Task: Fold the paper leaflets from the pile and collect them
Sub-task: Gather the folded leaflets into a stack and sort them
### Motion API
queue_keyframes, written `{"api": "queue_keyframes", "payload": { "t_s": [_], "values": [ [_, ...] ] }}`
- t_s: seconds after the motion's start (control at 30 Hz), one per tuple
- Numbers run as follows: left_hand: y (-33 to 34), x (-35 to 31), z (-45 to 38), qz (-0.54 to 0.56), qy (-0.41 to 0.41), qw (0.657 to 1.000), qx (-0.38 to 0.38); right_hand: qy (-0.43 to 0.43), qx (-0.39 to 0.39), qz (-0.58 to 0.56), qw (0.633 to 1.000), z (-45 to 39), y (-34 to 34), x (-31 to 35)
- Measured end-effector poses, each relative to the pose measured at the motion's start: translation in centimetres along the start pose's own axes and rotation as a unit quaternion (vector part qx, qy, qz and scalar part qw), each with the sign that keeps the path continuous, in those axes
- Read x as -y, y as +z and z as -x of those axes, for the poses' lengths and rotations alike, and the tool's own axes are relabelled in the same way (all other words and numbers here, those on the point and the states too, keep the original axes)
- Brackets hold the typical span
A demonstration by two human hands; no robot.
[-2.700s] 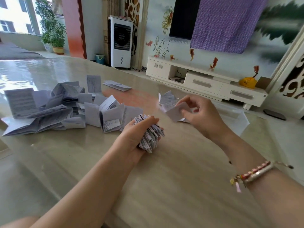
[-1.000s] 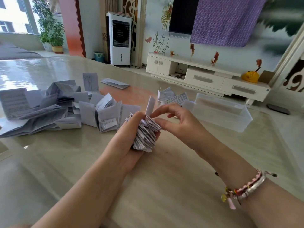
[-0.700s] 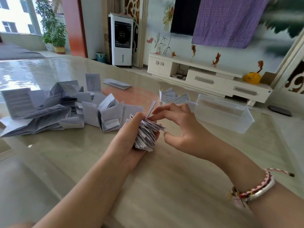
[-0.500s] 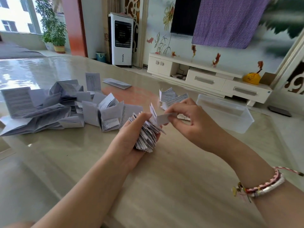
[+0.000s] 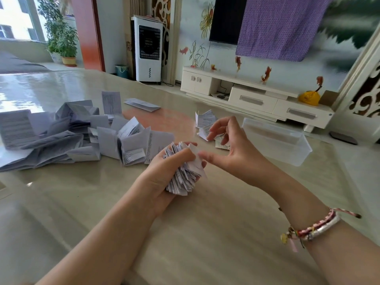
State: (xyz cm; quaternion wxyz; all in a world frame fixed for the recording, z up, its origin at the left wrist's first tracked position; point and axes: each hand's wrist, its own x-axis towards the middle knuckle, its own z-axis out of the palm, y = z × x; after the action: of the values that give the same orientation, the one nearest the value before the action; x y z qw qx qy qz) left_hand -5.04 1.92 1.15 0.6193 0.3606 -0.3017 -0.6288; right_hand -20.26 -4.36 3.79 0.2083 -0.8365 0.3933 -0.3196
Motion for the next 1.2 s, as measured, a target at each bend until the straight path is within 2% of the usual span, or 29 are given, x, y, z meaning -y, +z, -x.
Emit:
{"api": "queue_keyframes", "payload": {
  "t_s": [0.07,0.17,0.3,0.4,0.47,0.53,0.57,0.6,0.63,0.7,0.77,0.83,1.0,1.1,1.2],
  "values": [
    [-0.2,-0.1,-0.1,0.027,0.003,1.0,-0.011,0.024,-0.043,0.013,0.999,-1.0,-0.4,-0.8],
    [-0.4,-0.2,-0.3,0.039,0.005,0.999,-0.027,0.071,-0.117,0.192,0.972,-4.1,-0.9,-3.7],
    [-0.5,-0.2,-0.4,0.031,-0.001,0.999,-0.027,0.14,-0.035,0.402,0.904,-7.0,-1.5,-7.7],
    [-0.5,-0.4,-0.4,0.023,-0.006,0.999,-0.029,0.119,-0.048,0.443,0.887,-7.5,-2.0,-8.7],
    [-0.5,-0.4,-0.6,0.026,-0.012,0.999,-0.041,0.092,-0.07,0.412,0.904,-7.3,-2.2,-8.0],
    [-0.5,-0.4,-0.7,0.031,-0.02,0.998,-0.049,0.086,-0.078,0.265,0.957,-6.3,-2.6,-6.1],
    [-0.5,-0.4,-0.7,0.036,-0.026,0.998,-0.051,0.093,-0.058,0.142,0.984,-5.6,-2.8,-5.0],
    [-0.5,-0.4,-0.7,0.045,-0.032,0.997,-0.054,0.091,-0.018,0.016,0.996,-4.6,-3.1,-3.8],
    [-0.5,-0.4,-0.7,0.052,-0.036,0.997,-0.053,0.083,0.034,-0.082,0.993,-3.6,-3.3,-2.8],
    [-0.6,-0.4,-0.6,0.042,-0.037,0.998,-0.035,0.06,0.127,-0.174,0.975,-1.8,-3.5,-1.7],
    [-0.6,-0.4,-0.4,0.02,-0.041,0.999,0.007,0.038,0.176,-0.189,0.965,-0.5,-3.1,-1.2],
    [-0.6,-0.3,-0.3,-0.01,-0.044,0.998,0.038,0.021,0.188,-0.185,0.964,0.2,-2.2,-1.2],
    [-1.2,-0.2,-0.3,-0.087,-0.033,0.989,0.112,0.002,0.116,-0.149,0.982,0.7,-0.8,-0.9],
    [-0.8,-0.4,-0.1,-0.172,-0.009,0.981,0.091,0.005,0.1,-0.125,0.987,1.0,-0.7,-1.0],
    [-0.4,-0.4,-0.1,-0.311,0.001,0.948,0.067,-0.012,0.106,-0.036,0.994,1.5,-1.2,-1.1]
  ]
}}
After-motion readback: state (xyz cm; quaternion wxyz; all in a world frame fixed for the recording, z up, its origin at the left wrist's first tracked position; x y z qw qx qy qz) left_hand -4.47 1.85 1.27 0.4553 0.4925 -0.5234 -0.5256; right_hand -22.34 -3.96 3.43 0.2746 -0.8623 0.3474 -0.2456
